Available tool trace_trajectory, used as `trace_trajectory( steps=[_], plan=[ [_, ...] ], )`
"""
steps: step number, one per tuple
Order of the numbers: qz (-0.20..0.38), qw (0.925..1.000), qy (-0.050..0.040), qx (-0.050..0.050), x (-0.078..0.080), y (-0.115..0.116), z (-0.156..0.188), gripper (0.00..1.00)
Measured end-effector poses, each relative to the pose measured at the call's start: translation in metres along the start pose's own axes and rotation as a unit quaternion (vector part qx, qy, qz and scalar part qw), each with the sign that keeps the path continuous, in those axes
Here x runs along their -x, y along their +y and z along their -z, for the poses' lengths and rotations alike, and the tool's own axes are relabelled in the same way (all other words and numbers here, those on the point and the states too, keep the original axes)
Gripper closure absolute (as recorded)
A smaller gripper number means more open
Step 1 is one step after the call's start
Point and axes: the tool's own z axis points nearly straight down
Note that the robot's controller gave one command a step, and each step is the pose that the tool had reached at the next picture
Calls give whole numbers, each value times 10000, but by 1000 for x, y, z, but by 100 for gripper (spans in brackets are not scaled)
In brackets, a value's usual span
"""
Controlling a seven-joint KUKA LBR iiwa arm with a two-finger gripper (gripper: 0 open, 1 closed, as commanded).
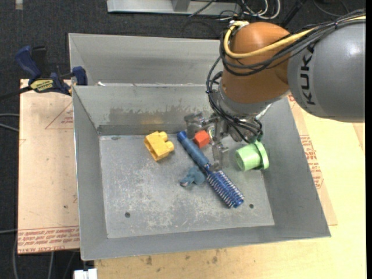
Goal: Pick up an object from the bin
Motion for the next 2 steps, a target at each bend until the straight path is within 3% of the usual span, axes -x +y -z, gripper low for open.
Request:
trace_trajectory(
  steps=[1,2],
  plan=[
    [-1645,9864,54,10,11,-8,-64,0],
    [-1628,9866,77,17,-8,-1,-142,0]
  ],
)
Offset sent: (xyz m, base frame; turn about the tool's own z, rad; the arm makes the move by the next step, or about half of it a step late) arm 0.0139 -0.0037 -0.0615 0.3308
